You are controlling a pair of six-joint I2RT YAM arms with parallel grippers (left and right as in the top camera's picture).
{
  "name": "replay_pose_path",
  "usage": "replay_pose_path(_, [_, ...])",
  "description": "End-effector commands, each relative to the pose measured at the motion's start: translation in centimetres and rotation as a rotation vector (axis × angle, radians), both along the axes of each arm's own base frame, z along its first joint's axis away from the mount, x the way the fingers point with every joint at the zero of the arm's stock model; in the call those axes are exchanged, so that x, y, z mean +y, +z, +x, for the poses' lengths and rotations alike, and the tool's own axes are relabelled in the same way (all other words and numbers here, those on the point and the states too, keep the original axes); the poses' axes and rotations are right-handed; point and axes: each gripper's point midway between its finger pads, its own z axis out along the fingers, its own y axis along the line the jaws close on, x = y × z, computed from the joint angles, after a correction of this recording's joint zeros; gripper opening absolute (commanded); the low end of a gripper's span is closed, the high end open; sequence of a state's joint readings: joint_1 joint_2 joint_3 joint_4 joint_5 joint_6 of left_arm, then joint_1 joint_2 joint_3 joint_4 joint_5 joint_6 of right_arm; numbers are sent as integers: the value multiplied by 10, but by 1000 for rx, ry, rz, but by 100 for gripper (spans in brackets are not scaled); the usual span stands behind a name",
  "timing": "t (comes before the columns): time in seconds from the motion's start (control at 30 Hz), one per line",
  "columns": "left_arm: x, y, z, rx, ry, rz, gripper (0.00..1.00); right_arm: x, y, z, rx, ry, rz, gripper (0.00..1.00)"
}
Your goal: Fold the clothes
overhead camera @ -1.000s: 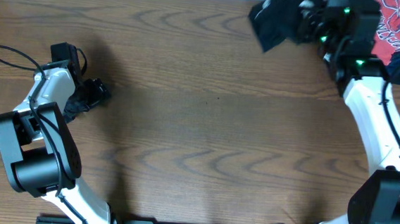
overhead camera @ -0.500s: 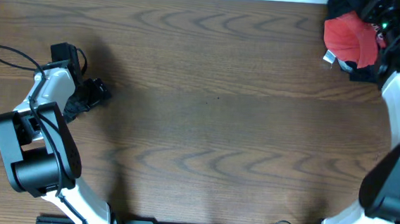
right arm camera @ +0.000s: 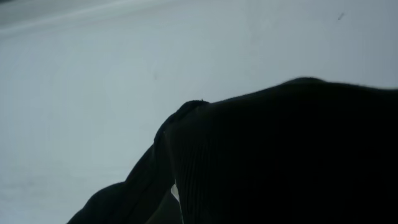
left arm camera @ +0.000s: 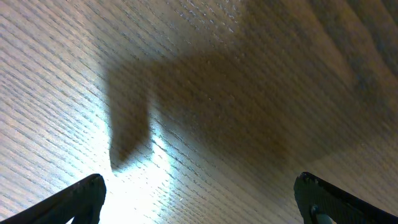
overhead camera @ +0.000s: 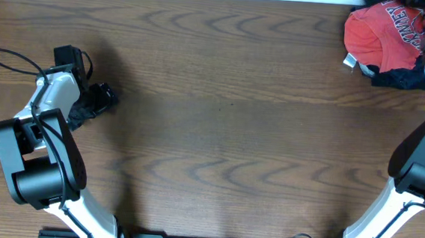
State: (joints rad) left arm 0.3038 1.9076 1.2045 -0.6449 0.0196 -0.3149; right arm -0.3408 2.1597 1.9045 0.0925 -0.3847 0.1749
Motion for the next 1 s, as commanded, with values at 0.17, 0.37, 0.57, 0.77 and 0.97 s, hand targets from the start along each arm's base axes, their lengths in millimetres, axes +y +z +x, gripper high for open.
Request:
replay_pose_path(0.17, [1, -5, -3, 8, 10, -3, 98, -27, -23, -25, 154, 39, -97, 1])
replay_pose_path(0.37, [1, -5, -2, 5, 10, -3, 98, -38, -67, -48, 331, 50, -88, 1])
replay_pose_path(0.57, [1, -4, 3, -16, 8, -3, 98, -41, -83, -85, 482, 48, 25, 69])
replay_pose_path(0.77, [2, -3, 7, -31, 8, -1, 98, -38, -76, -113, 558, 39, 56, 74])
replay_pose_path(0.97, [-3, -3, 8, -40, 3, -32, 98, -24, -65, -136, 608, 88, 6, 71])
